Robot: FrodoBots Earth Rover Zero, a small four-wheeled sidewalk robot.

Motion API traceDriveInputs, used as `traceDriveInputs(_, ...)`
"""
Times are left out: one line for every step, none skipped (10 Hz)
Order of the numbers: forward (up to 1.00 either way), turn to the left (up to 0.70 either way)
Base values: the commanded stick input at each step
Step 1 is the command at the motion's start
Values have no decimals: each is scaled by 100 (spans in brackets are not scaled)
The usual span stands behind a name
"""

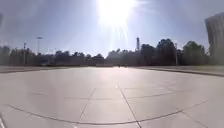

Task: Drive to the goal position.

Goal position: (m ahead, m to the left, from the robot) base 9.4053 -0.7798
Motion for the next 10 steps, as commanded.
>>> traceDriveInputs(70,0)
traceDriveInputs(70,0)
traceDriveInputs(70,0)
traceDriveInputs(70,0)
traceDriveInputs(70,0)
traceDriveInputs(70,0)
traceDriveInputs(70,0)
traceDriveInputs(70,0)
traceDriveInputs(70,0)
traceDriveInputs(70,0)
